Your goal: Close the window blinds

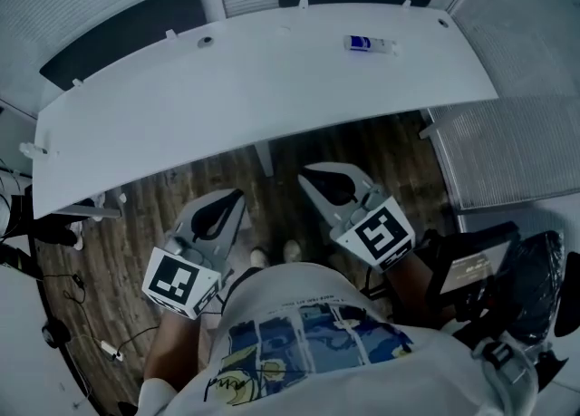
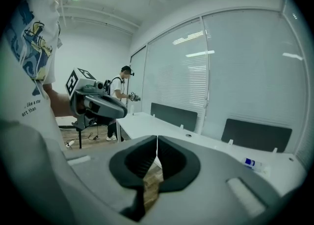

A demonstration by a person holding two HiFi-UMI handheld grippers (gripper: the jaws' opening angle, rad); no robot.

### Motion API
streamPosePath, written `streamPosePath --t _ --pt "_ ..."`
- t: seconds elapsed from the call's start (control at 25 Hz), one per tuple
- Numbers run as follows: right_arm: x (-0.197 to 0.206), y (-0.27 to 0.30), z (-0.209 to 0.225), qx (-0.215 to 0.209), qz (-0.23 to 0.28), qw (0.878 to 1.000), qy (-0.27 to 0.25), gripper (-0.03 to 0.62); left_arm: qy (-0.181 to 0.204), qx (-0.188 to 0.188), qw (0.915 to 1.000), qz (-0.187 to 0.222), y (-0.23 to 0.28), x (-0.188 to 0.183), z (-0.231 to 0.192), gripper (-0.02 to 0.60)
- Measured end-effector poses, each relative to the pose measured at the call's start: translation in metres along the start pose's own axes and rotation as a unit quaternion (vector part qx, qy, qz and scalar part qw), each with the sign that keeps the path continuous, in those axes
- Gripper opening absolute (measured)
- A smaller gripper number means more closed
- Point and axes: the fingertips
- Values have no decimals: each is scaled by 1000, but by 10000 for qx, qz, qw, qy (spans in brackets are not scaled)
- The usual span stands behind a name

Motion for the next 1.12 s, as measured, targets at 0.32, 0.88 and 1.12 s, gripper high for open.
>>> streamPosePath --t 0.32,0.88,1.12 --pt "-15 -3 -45 62 24 10000 -27 6 -27 83 10000 22 -44 5 6 5" --pt "-5 -6 -41 71 -134 9999 -41 6 -177 240 9995 -64 -32 13 12 5" --pt "-3 -5 -43 61 -190 9998 -101 5 -182 295 9994 -18 -30 13 11 5"
Point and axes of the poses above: the fingertips, and each gripper's own axes: y forward along the fingers, z to its right, x out of its underside, and after that the axes turned 9 degrees about x, right-handed
